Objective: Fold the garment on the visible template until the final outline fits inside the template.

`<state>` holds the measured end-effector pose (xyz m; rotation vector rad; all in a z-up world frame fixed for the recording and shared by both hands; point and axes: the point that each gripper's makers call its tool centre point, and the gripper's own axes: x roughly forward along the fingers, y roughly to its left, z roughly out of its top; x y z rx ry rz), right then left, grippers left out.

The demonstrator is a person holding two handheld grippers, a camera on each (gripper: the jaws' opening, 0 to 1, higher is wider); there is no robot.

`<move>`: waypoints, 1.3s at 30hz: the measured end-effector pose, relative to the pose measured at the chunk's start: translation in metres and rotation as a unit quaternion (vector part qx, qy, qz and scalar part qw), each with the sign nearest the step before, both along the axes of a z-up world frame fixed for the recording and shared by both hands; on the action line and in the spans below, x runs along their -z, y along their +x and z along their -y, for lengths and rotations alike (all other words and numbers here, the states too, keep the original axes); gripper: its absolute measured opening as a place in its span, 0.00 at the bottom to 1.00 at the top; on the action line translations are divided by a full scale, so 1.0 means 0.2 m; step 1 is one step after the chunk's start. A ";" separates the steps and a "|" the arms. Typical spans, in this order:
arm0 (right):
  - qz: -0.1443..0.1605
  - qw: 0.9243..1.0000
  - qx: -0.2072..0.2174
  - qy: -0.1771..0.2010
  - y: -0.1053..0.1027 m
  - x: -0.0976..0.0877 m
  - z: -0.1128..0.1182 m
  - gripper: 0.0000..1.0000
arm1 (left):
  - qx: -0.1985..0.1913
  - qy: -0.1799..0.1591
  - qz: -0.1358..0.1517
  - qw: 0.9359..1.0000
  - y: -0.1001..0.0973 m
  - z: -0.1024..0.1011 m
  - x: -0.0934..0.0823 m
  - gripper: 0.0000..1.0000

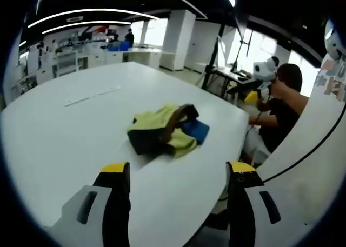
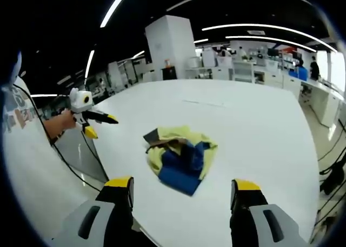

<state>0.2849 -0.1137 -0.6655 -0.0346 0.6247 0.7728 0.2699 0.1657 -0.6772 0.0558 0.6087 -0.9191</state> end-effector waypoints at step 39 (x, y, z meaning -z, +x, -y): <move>-0.015 1.000 -0.011 0.002 0.08 0.08 -0.06 0.67 | 0.011 0.018 0.022 1.000 0.13 0.03 0.05 0.56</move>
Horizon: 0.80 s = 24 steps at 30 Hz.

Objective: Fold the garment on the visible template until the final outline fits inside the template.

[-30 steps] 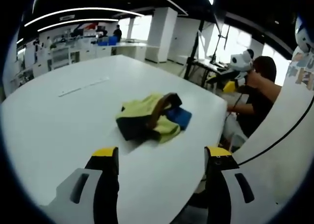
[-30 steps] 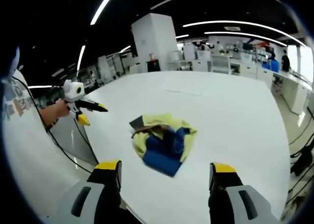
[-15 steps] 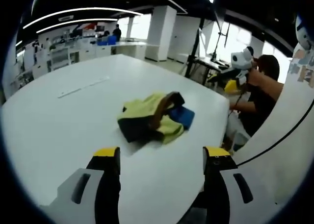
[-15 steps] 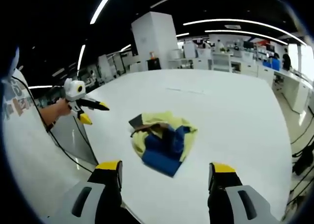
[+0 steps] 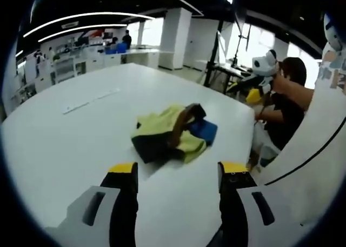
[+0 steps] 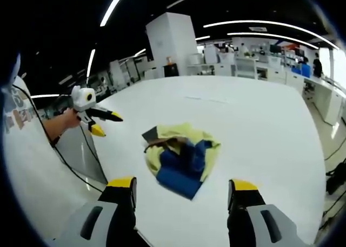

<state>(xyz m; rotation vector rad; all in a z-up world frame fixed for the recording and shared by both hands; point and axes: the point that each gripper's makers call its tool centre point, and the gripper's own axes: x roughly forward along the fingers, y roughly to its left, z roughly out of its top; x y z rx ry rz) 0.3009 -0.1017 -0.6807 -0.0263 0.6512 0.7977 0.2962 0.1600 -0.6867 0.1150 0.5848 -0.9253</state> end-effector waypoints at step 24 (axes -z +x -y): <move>-0.007 1.000 -0.012 0.020 0.05 0.05 -0.10 0.57 | 0.007 0.015 0.007 1.000 0.06 0.04 0.10 0.50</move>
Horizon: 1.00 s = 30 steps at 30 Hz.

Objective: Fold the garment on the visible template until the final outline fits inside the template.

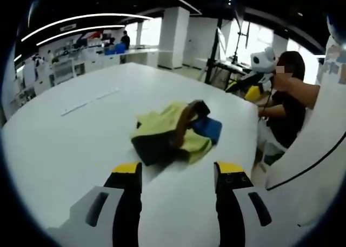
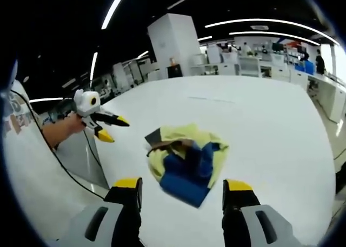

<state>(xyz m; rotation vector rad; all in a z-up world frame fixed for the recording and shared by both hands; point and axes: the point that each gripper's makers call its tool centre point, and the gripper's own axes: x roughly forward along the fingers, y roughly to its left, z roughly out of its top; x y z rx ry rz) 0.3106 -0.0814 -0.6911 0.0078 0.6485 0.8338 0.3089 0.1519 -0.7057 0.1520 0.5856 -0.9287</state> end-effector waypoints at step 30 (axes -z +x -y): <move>0.000 1.000 -0.018 -0.005 0.16 0.13 -0.06 0.33 | 0.011 -0.001 -0.013 1.000 0.16 0.13 0.09 0.38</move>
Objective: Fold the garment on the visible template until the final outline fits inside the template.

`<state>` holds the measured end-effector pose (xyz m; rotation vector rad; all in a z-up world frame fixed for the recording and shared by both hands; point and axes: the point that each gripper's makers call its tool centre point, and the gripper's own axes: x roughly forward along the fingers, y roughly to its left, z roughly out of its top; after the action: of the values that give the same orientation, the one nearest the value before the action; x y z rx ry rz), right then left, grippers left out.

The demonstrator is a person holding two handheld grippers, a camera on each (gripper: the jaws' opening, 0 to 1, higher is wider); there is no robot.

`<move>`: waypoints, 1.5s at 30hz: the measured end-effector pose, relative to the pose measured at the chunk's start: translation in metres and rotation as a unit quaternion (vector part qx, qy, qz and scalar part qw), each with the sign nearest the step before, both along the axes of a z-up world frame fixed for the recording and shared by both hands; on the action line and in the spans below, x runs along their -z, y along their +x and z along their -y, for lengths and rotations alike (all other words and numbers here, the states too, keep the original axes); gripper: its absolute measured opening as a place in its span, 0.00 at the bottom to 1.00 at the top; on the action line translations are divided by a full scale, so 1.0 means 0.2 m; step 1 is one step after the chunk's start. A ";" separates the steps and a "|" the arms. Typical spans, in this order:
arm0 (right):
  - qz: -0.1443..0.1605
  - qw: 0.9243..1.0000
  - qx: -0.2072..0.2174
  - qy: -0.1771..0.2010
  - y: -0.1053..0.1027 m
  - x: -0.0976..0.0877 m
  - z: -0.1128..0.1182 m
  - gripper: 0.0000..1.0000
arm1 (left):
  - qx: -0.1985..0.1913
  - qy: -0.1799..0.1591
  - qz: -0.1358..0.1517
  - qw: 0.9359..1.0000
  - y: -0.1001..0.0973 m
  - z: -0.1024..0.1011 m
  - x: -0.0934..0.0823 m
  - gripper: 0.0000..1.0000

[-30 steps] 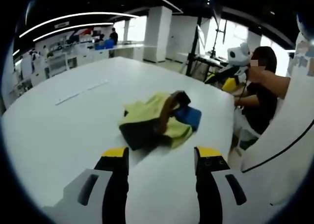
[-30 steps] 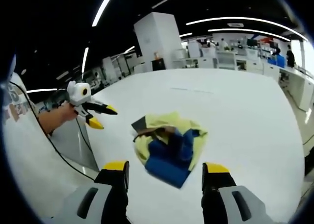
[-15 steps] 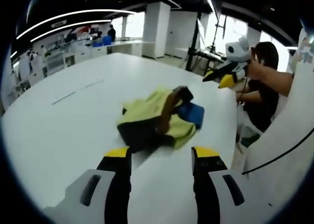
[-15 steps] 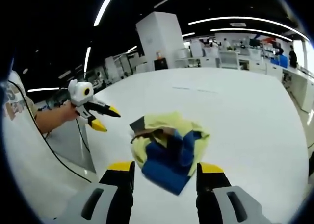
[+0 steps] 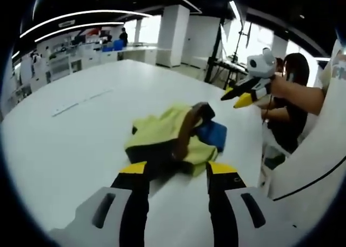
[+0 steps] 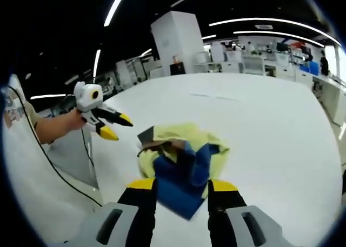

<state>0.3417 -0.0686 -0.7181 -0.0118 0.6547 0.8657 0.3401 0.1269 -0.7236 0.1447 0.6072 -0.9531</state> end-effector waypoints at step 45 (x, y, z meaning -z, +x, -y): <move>-0.023 0.999 -0.032 -0.019 0.08 0.19 -0.08 0.09 | 0.034 0.100 0.026 0.994 0.12 0.12 0.26 0.15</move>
<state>0.3574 -0.0517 -0.7559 -0.0479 0.7179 0.9173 0.3642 0.1035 -0.7765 0.3706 0.6520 -0.9490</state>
